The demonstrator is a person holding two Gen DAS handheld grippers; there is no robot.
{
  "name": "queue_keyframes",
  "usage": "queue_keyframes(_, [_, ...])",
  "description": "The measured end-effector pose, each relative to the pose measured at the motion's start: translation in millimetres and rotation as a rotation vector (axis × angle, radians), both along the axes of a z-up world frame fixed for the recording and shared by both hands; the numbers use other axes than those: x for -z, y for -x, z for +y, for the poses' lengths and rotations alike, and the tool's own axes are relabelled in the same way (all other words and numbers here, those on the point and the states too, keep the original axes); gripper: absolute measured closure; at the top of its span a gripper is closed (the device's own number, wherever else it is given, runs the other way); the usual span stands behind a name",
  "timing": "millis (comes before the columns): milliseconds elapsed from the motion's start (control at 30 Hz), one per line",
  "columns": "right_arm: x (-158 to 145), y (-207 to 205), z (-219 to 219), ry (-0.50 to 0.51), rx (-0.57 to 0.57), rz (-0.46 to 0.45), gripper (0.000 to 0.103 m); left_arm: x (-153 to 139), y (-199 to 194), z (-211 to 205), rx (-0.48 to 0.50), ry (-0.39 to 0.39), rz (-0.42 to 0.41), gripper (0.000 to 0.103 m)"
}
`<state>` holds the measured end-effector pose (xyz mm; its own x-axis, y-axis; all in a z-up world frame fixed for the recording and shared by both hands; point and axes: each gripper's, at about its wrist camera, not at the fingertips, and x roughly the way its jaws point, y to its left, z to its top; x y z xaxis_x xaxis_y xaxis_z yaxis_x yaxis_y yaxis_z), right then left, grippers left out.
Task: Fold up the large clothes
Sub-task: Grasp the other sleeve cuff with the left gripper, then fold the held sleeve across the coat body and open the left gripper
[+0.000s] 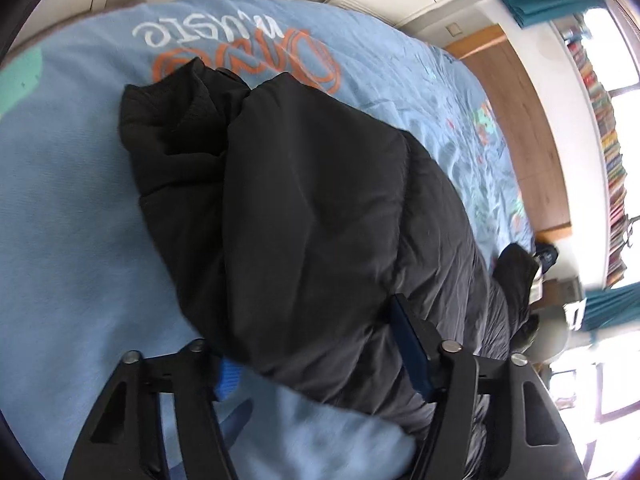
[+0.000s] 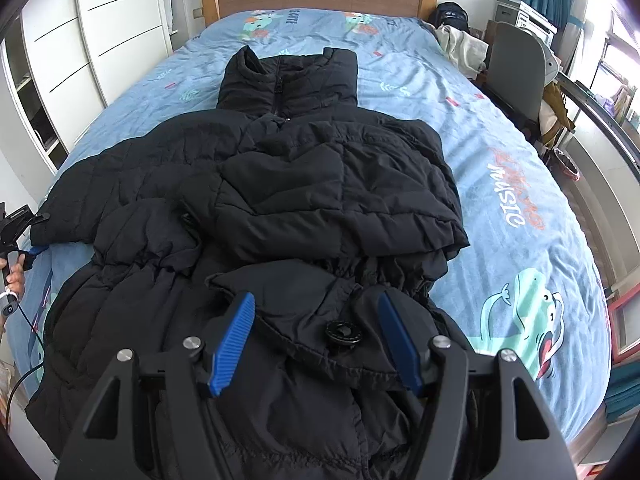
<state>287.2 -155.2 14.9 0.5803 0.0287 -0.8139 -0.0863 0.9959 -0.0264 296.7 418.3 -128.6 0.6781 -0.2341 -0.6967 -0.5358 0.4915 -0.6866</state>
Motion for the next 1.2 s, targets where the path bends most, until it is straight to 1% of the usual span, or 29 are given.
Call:
queue_keyframes(67, [1, -2, -2, -0.005, 0.005, 0.001, 0.04, 3, -1, 5, -0.022, 0.04, -0.022, 0.053])
queue_keyframes(100, [1, -3, -3, -0.009, 0.007, 0.002, 0.04, 5, -1, 7, -0.033, 0.059, -0.031, 0.056])
queue_keyframes(167, [1, -4, -6, -0.027, 0.01, 0.006, 0.04, 5, 0, 8, -0.043, 0.076, -0.047, 0.07])
queue_keyframes(200, [1, -5, -7, -0.034, 0.011, 0.005, 0.04, 5, 1, 9, -0.047, 0.086, -0.06, 0.074])
queue_keyframes(233, [1, -4, -7, -0.037, 0.011, 0.003, 0.04, 4, 2, 10, -0.05, 0.093, -0.069, 0.08])
queue_keyframes(267, [0, -4, -8, -0.04, 0.009, 0.0, 0.04, 2, 2, 9, -0.048, 0.093, -0.073, 0.084])
queue_keyframes(367, [0, -2, -9, -0.045, 0.007, -0.003, 0.04, -8, 0, 6, -0.025, 0.055, -0.069, 0.09])
queue_keyframes(533, [-3, 2, -12, -0.055, 0.011, -0.015, 0.04, -35, -9, -6, 0.016, -0.029, -0.071, 0.093])
queue_keyframes(633, [-6, 6, -19, -0.07, 0.023, -0.024, 0.04, -58, -12, -15, 0.054, -0.086, -0.092, 0.093])
queue_keyframes(800, [-15, 16, -30, -0.09, 0.036, -0.05, 0.04, -106, -14, -39, 0.122, -0.188, -0.147, 0.093])
queue_keyframes(833, [-17, 19, -33, -0.095, 0.039, -0.057, 0.04, -112, -14, -43, 0.133, -0.206, -0.154, 0.093])
queue_keyframes(967, [-26, 32, -45, -0.109, 0.051, -0.085, 0.04, -147, -19, -72, 0.199, -0.284, -0.191, 0.093])
queue_keyframes(1033, [-31, 39, -52, -0.121, 0.06, -0.102, 0.04, -165, -22, -93, 0.239, -0.322, -0.208, 0.093])
queue_keyframes(1133, [-37, 47, -63, -0.14, 0.077, -0.125, 0.04, -183, -28, -123, 0.291, -0.364, -0.227, 0.094])
queue_keyframes(1200, [-40, 54, -70, -0.153, 0.086, -0.139, 0.04, -196, -31, -150, 0.34, -0.395, -0.247, 0.094])
